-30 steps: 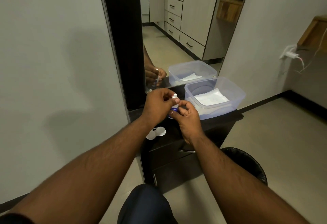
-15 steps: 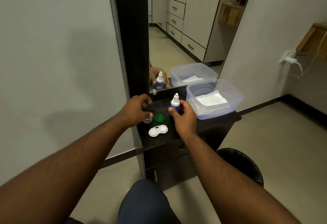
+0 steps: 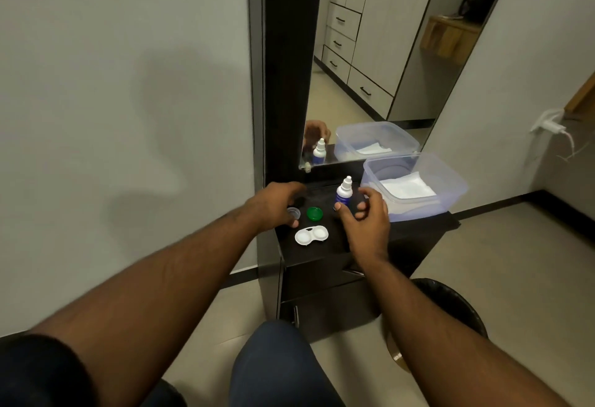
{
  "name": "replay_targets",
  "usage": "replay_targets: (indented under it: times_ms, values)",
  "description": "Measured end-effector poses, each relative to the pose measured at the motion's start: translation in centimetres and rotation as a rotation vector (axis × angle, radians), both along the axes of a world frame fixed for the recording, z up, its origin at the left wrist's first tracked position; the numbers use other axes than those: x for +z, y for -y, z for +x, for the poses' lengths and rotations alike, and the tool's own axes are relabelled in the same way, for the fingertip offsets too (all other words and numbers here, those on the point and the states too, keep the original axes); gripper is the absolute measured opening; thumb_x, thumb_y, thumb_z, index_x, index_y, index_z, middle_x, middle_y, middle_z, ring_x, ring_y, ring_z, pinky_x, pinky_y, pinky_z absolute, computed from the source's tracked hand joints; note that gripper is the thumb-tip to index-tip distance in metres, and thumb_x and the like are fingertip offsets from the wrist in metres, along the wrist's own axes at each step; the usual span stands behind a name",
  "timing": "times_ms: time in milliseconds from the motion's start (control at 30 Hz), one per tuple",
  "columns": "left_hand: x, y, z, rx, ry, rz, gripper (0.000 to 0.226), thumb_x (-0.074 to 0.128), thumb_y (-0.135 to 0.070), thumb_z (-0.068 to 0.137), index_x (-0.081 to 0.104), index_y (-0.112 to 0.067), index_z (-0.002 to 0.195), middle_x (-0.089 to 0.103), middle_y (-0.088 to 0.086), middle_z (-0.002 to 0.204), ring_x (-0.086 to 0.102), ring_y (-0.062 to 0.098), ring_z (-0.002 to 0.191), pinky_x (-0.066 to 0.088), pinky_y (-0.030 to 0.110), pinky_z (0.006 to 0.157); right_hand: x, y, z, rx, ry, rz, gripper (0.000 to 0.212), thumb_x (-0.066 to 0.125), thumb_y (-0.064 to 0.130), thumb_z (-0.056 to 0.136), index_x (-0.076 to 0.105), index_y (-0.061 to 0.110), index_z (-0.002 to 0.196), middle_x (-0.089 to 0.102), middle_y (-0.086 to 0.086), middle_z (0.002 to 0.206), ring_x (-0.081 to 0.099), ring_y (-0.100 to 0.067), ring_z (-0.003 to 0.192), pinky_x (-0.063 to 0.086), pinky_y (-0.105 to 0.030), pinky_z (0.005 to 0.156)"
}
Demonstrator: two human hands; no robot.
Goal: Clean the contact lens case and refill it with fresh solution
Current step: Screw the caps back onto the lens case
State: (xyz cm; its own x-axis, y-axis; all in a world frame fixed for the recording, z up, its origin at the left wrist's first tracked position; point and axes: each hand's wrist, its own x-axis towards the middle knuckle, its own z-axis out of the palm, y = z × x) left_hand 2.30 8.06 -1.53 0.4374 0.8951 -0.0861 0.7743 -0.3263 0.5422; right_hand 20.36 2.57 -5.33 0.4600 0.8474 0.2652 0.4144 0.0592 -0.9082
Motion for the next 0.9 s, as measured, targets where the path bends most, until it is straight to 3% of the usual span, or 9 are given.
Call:
replay_targets:
  times_ms: [67,133,233,367,567,700,900]
  values:
    - [-0.1,0.0,0.0,0.014,0.029,0.031,0.069,0.072,-0.008,0.081,0.041,-0.014,0.142,0.054,0.010,0.136,0.056,0.024,0.120,0.048,0.033,0.095,-0.5,1.1,0.1,0.138,0.041,0.040,0.026,0.071,0.015,0.083,0.060,0.019,0.105,0.054,-0.005,0.082,0.050,-0.009,0.069,0.045,-0.015,0.061]
    - [-0.3,0.1,-0.3,0.036,0.092,0.066,0.064,0.069,-0.007,0.083,0.044,-0.014,0.141,0.059,0.009,0.128,0.060,0.022,0.112,0.049,0.028,0.090,-0.7,1.3,0.5,0.276,0.077,0.041,0.020,0.071,0.011,0.082,0.064,0.019,0.099,0.058,-0.009,0.082,0.054,-0.011,0.071,0.046,-0.016,0.064]
    - [-0.4,1.1,-1.0,0.158,0.301,0.084,0.053,0.071,-0.008,0.081,0.057,-0.014,0.132,0.067,0.005,0.106,0.062,0.012,0.091,0.047,0.014,0.074,0.1,1.0,1.2,0.455,0.094,-0.071,0.030,0.076,0.010,0.077,0.068,0.019,0.105,0.062,-0.006,0.092,0.058,-0.010,0.079,0.049,-0.016,0.073]
    - [-0.9,3.6,-1.3,0.332,0.555,0.120,0.029,0.077,-0.019,0.078,0.071,-0.015,0.105,0.070,0.000,0.094,0.065,0.006,0.083,0.050,0.013,0.069,0.9,0.5,1.9,0.636,0.243,-0.230,0.047,0.080,0.017,0.073,0.065,0.023,0.117,0.062,0.005,0.101,0.059,-0.006,0.091,0.048,-0.015,0.077]
    - [-2.8,6.6,0.0,0.362,0.599,0.146,0.022,0.076,-0.018,0.079,0.072,-0.018,0.101,0.069,-0.009,0.093,0.064,0.000,0.086,0.049,0.009,0.072,1.2,0.2,2.0,0.670,0.327,-0.298,0.049,0.081,0.020,0.072,0.065,0.019,0.118,0.057,0.016,0.096,0.057,-0.001,0.091,0.045,-0.013,0.074]
    - [-3.6,7.3,0.6,0.376,0.619,0.137,0.019,0.078,-0.017,0.077,0.072,-0.019,0.095,0.070,-0.009,0.094,0.065,0.004,0.089,0.050,0.012,0.075,1.0,0.1,1.9,0.667,0.309,-0.278,0.039,0.081,0.019,0.072,0.071,0.017,0.110,0.062,0.011,0.097,0.060,-0.005,0.092,0.047,-0.017,0.080]
    - [-4.6,8.0,0.7,0.356,0.571,0.191,0.020,0.080,-0.016,0.075,0.070,-0.021,0.091,0.065,-0.013,0.090,0.061,0.000,0.084,0.045,0.001,0.071,0.9,-0.1,1.9,0.655,0.322,-0.290,0.036,0.080,0.020,0.073,0.072,0.018,0.107,0.063,0.007,0.098,0.060,-0.007,0.095,0.048,-0.021,0.084]
